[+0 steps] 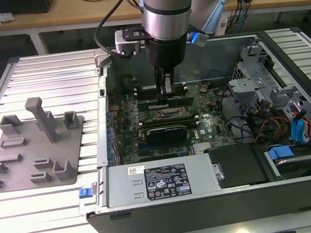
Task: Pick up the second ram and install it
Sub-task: 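Insert the second ram into the second slot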
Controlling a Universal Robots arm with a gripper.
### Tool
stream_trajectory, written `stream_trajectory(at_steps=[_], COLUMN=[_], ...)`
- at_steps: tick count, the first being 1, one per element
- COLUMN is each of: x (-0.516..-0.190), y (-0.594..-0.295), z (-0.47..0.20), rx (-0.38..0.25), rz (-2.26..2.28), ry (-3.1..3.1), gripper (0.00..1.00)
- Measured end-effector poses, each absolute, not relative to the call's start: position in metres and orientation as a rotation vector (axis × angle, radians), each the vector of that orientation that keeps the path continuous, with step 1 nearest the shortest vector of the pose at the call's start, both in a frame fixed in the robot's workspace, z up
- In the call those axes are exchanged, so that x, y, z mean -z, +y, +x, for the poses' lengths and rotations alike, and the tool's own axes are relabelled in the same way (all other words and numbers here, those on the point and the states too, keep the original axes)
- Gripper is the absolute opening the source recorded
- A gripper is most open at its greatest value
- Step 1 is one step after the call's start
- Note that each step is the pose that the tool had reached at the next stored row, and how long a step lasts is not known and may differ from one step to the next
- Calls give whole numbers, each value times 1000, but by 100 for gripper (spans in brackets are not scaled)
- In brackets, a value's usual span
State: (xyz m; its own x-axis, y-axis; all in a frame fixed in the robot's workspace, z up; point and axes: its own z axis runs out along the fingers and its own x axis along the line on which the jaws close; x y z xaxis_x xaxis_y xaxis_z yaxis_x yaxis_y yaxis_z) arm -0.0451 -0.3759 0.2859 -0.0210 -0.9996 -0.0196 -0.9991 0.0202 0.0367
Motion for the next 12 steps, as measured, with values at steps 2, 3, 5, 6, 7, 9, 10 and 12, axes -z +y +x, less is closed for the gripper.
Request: stream_trajectory(at_steps=[2, 3, 5, 6, 7, 9, 10, 12], x=[-286, -286, -286, -286, -285, -285, -283, -280], y=[-376, -376, -376, -376, -377, -378, -378, -378], z=[-45, -45, -45, -45, -45, -45, -45, -45], rx=[62, 62, 62, 62, 63, 62, 63, 62], rz=[2190, 2190, 2190, 2190, 2190, 2190, 2190, 2191], ry=[-2235, -2235, -2235, -2235, -2236, -2235, -2235, -2235], gripper=[9, 9, 9, 9, 9, 9, 9, 9])
